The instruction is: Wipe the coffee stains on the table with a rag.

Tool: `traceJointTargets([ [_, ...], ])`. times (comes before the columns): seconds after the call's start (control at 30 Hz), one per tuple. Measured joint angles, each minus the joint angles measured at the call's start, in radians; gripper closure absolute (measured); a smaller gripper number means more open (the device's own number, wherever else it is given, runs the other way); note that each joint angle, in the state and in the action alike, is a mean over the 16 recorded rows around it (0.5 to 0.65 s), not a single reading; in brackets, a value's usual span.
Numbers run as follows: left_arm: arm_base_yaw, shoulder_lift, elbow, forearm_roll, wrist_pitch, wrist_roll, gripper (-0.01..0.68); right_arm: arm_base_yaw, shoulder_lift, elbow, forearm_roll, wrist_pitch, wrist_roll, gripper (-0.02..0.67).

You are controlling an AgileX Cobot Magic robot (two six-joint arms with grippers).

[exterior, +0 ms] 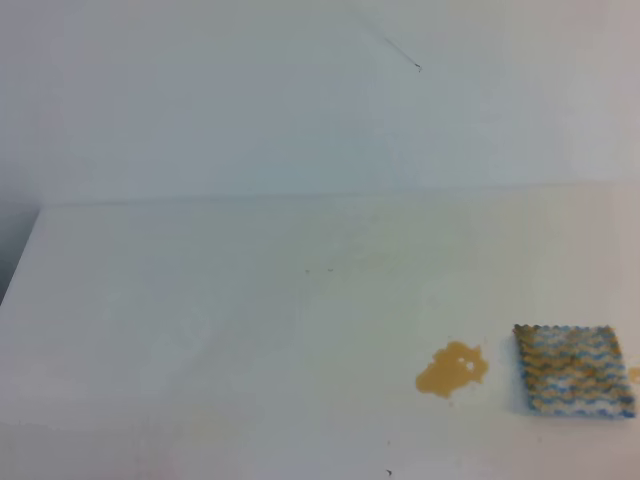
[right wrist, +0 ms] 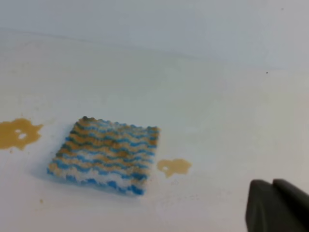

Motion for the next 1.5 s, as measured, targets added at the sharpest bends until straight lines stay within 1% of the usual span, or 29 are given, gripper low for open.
traceJointTargets([
  [1.5,0.000,0.000,0.000,0.000,0.000,0.002,0.674,0.000,0.000,0.000,0.000,0.000,0.000,0.652],
])
